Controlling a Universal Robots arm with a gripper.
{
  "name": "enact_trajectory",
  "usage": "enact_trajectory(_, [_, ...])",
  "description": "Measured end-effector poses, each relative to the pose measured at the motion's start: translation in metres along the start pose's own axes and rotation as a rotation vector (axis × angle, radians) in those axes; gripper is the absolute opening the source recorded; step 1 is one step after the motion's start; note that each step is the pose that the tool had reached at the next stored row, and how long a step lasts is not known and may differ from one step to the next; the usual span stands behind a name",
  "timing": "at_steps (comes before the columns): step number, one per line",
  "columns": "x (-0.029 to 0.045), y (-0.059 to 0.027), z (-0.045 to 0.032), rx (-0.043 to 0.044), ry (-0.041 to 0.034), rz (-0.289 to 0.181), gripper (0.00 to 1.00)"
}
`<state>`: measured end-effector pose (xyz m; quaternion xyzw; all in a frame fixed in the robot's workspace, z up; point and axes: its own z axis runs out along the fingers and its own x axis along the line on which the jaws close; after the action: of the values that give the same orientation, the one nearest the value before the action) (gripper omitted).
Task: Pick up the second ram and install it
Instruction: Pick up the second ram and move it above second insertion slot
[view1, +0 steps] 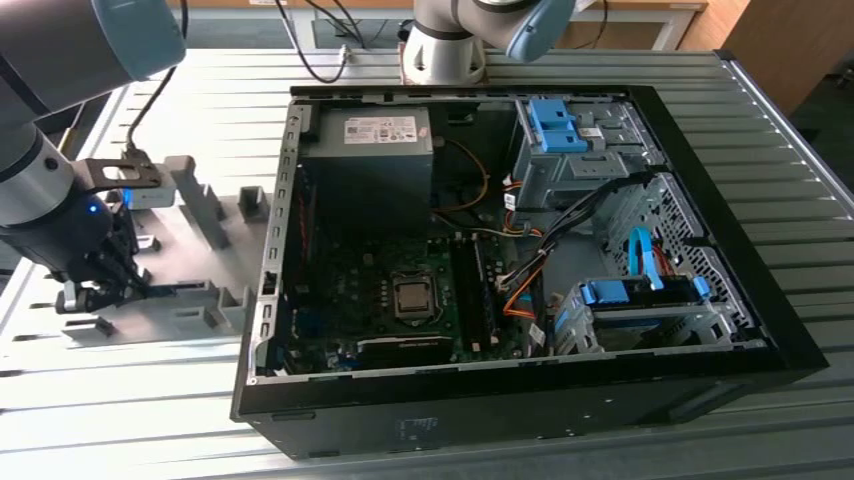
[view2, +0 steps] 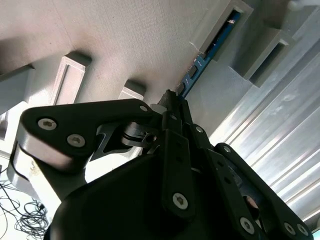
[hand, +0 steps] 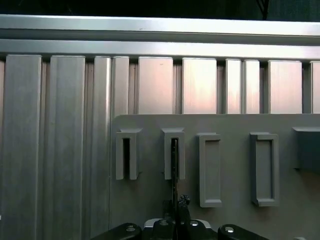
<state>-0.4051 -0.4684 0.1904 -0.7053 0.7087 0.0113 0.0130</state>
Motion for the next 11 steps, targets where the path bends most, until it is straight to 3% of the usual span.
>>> enact_trajectory(6, [0.0, 0.0, -0.0004, 0.0002, -0.0001, 0.0, 0.14])
enact_trajectory(11, [-0.0002, 0.0, -0.0074, 0.0001, 0.0001, 0.0, 0.14])
